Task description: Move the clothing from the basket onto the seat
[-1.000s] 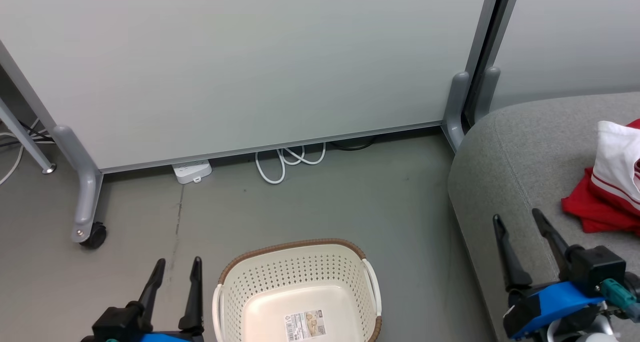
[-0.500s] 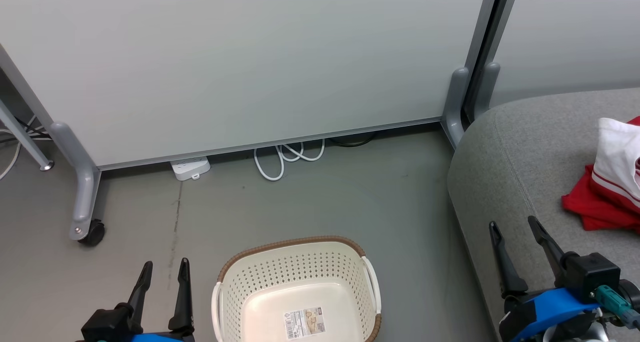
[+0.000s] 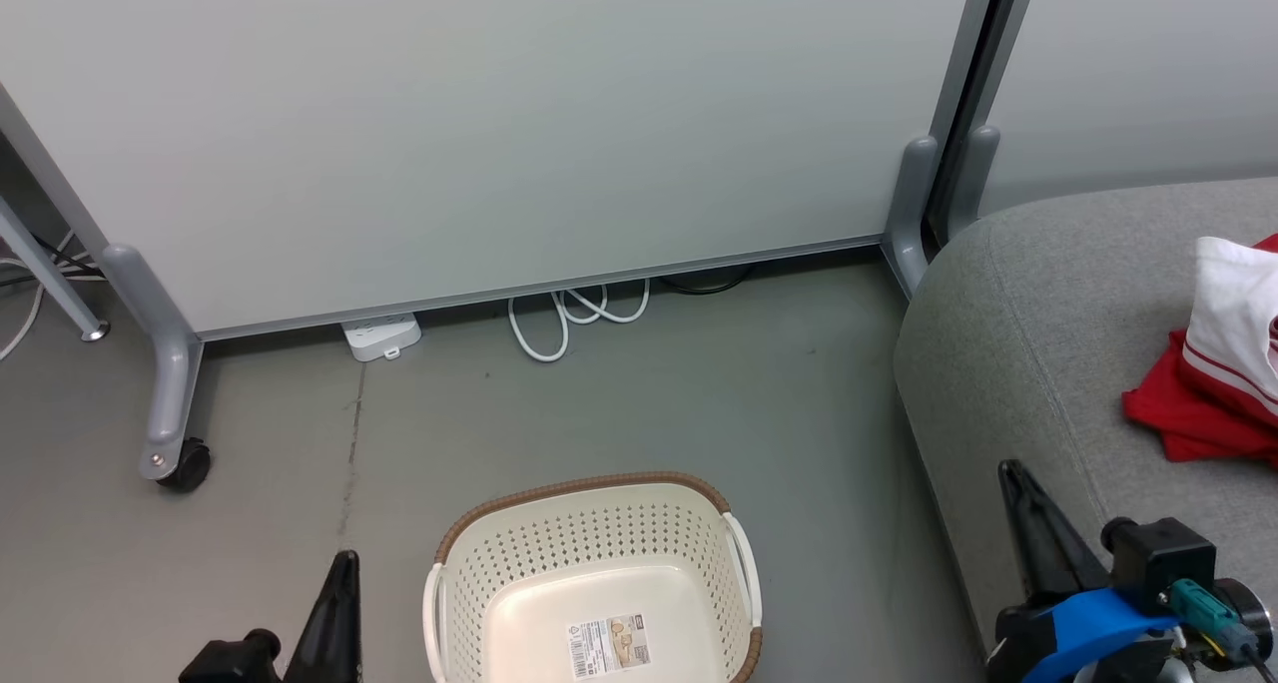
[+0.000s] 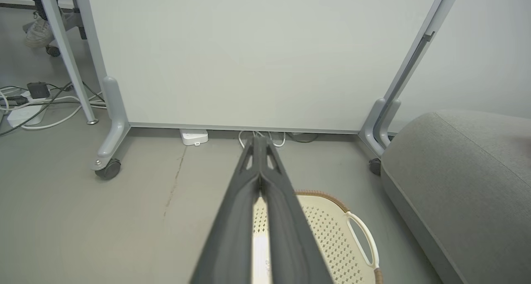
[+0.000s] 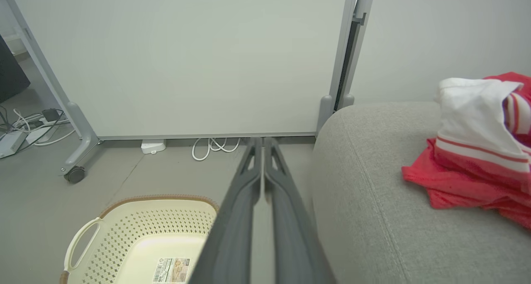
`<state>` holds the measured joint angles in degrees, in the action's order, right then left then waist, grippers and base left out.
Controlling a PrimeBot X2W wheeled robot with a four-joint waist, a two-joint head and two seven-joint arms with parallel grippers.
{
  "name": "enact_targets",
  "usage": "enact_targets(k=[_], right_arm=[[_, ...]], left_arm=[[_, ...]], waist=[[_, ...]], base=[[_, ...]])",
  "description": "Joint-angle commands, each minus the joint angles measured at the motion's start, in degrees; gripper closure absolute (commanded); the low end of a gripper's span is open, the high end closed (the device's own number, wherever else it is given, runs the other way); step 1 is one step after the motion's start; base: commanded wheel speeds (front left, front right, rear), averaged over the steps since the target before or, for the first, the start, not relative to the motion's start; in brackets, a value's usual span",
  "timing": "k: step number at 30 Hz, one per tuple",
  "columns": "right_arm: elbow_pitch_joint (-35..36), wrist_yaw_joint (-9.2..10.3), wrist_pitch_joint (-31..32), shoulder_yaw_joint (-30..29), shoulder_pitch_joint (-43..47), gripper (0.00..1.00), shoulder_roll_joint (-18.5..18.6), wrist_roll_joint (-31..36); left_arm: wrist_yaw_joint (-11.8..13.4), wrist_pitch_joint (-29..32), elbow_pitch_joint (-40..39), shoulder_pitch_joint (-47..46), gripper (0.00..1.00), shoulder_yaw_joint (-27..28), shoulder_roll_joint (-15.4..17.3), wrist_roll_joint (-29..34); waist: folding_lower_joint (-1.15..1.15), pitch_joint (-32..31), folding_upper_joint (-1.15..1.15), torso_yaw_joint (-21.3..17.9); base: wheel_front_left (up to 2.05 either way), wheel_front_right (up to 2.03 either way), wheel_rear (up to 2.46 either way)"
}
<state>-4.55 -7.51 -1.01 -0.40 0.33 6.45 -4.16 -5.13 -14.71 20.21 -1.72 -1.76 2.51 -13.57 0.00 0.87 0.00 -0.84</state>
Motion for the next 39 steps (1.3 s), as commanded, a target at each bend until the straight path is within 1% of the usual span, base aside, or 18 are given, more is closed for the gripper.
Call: enact_targets(k=[1,5,21,39], right_arm=[[-0.1,0.00,0.0,0.0,0.0,1.00,0.0,-0.2],[-2.4,0.00,0.0,0.0,0.1,1.00,-0.3,-0.3],[-3.8,0.00,1.7,-1.3,-1.5,1.00,-1.0,-18.8],[-5.1,0.01,3.1,-2.5,-2.8,1.00,-1.6,-35.9]], left_arm=[[0.0,0.1,0.1,0.0,1.00,0.1,0.0,-0.2],[0.0,0.1,2.1,1.0,1.00,-0.2,-0.3,-0.3],[-0.5,4.6,0.3,-0.3,1.00,1.6,-0.1,-16.7],[-1.0,8.7,-1.4,-1.5,1.00,3.3,0.1,-32.0]], waist=[[0.00,0.0,0.00,0.0],[0.01,0.0,0.00,0.0],[0.01,-0.1,0.00,0.1],[0.01,-0.2,0.00,0.2]], base=[[0.00,0.00,0.00],[0.00,0.00,0.00],[0.00,0.00,0.00],[0.00,0.00,0.00]])
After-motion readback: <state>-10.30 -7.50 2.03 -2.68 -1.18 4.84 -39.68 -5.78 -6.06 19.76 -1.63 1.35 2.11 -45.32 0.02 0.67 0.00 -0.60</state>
